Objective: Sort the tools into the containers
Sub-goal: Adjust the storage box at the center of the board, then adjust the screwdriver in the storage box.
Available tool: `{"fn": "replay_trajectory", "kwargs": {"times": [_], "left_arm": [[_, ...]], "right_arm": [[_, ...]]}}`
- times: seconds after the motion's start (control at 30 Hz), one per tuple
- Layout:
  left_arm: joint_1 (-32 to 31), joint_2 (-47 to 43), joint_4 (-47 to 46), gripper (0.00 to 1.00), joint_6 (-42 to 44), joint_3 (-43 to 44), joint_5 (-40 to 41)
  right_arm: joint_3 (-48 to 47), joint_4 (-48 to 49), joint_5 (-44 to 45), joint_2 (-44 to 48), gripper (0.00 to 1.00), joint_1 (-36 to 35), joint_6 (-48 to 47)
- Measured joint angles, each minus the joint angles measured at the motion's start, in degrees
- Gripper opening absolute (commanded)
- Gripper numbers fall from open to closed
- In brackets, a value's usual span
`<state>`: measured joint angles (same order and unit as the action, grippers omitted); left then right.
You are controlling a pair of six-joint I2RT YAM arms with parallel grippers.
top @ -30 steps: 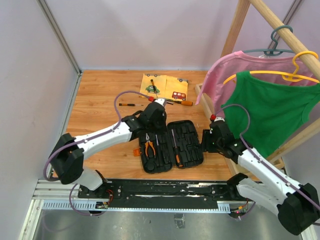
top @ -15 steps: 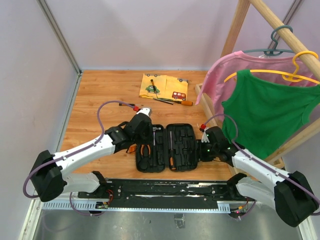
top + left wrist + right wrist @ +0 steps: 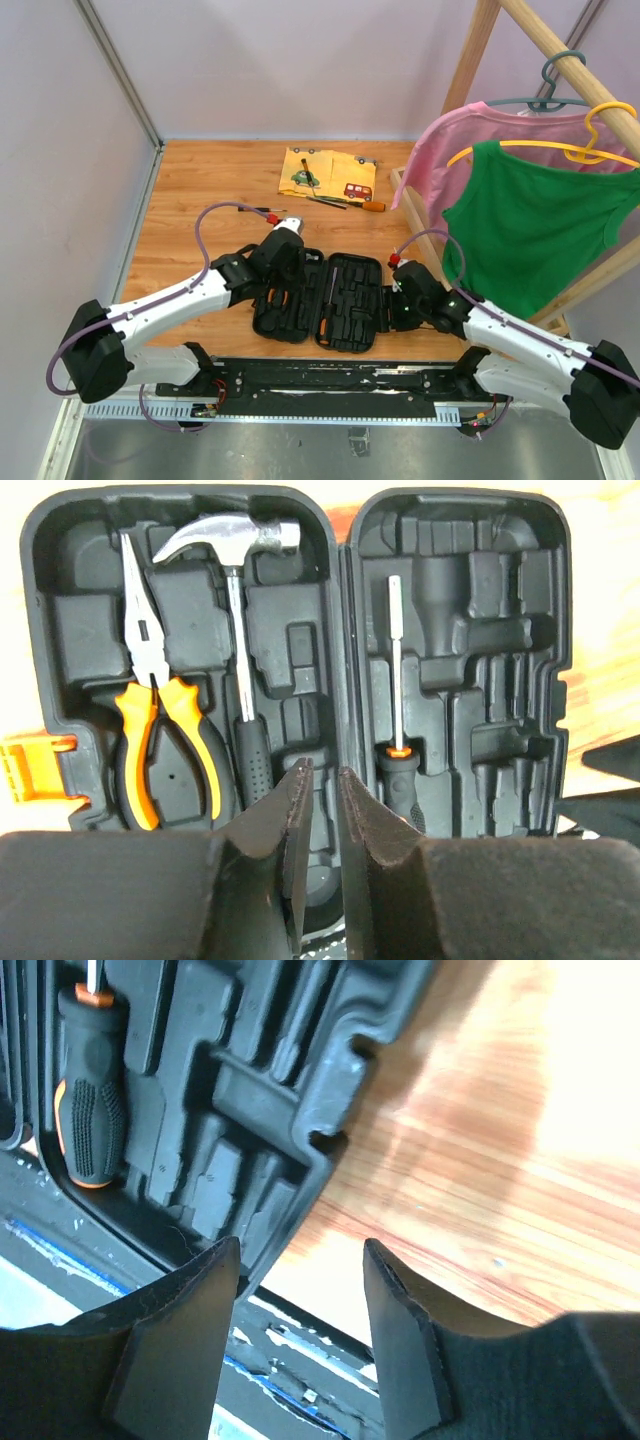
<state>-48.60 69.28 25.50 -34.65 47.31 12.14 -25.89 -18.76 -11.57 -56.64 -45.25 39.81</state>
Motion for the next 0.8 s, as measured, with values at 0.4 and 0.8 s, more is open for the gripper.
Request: {"fn": "replay_trajectory", "kwargs": {"times": [0.4, 0.8], "left_arm": [[-11.06, -1.27, 0.59, 0.26, -8.17, -2.75, 2.58], [-18.78, 8.52, 1.55, 0.36, -17.59, -2.12, 6.62]], "right_arm": [[-5.75, -6.84, 14.16, 7.02, 0.53, 0.00, -0.81], [-10.93, 6.05, 9.20, -4.98, 0.53, 1.20, 0.68]]}}
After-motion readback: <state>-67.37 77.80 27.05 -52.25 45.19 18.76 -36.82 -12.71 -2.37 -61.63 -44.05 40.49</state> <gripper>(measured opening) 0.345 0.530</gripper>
